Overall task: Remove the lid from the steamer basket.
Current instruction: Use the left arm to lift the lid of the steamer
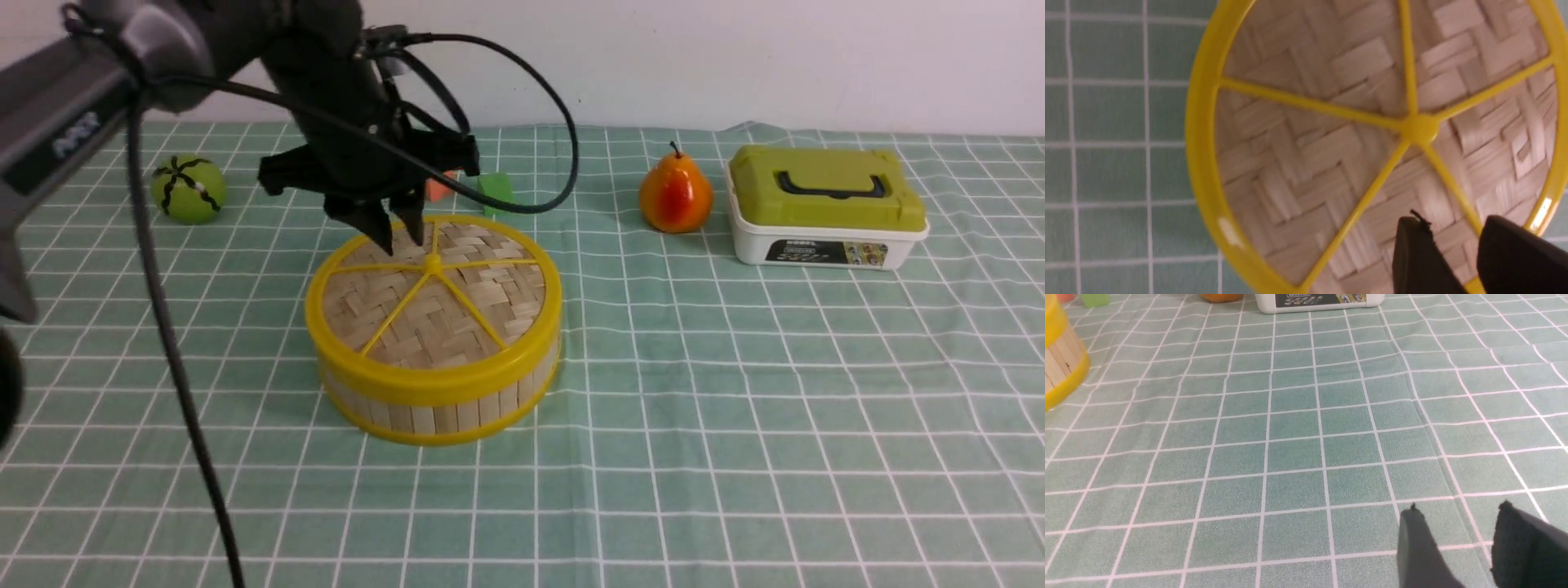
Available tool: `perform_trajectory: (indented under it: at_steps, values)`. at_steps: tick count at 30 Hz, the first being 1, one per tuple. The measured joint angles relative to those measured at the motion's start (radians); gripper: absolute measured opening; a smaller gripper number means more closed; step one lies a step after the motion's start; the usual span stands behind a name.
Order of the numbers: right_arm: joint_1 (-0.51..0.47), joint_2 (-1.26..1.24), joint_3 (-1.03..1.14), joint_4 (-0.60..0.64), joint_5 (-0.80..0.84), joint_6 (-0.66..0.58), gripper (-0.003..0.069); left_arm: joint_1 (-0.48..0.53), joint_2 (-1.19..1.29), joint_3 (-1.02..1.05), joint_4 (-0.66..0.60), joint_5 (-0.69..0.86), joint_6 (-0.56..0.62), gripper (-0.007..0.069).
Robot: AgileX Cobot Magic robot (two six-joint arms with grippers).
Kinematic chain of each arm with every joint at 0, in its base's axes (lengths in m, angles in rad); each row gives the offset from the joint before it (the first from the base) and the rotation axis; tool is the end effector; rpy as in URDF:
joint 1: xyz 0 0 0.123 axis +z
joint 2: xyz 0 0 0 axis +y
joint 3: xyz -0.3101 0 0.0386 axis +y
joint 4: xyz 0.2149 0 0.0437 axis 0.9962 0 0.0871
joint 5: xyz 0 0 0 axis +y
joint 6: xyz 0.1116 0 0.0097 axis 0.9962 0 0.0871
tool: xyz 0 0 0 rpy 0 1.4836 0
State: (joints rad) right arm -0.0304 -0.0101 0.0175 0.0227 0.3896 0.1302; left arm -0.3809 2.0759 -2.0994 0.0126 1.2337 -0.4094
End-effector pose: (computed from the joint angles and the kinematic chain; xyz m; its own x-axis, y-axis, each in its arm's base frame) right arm 0.0114 0.0006 0.1664 -0.2978 0.1597 -0.9412 0.0678 0.9869 0.1461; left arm 0.4146 -0.1646 0.3234 -0.9137 -0.0587 -0.4022 0.0073 0.9870 -0.1609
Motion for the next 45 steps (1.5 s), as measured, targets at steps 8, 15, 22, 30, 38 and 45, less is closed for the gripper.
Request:
perform_trajectory:
  at_steps: [8, 15, 22, 30, 38, 45]
  values:
    - [0.0, 0.0, 0.0, 0.0, 0.0, 0.0, 0.0241, -0.039, 0.095, -0.065, 0.081, 0.009, -0.002, 0.0367]
    - [0.0, 0.0, 0.0, 0.0, 0.0, 0.0, 0.0241, -0.039, 0.137, -0.067, 0.115, 0.008, -0.003, 0.0338]
    - [0.0, 0.0, 0.0, 0.0, 0.0, 0.0, 0.0241, -0.039, 0.159, -0.069, 0.104, 0.006, -0.003, 0.0296]
    - [0.0, 0.0, 0.0, 0.0, 0.0, 0.0, 0.0241, -0.039, 0.159, -0.072, 0.103, -0.026, -0.003, 0.0269]
    - [0.0, 0.0, 0.0, 0.0, 0.0, 0.0, 0.0241, -0.039, 0.161, -0.072, 0.103, -0.058, -0.003, 0.0269]
    - [0.0, 0.0, 0.0, 0.0, 0.0, 0.0, 0.0241, -0.039, 0.171, -0.074, 0.111, -0.064, -0.004, 0.0254]
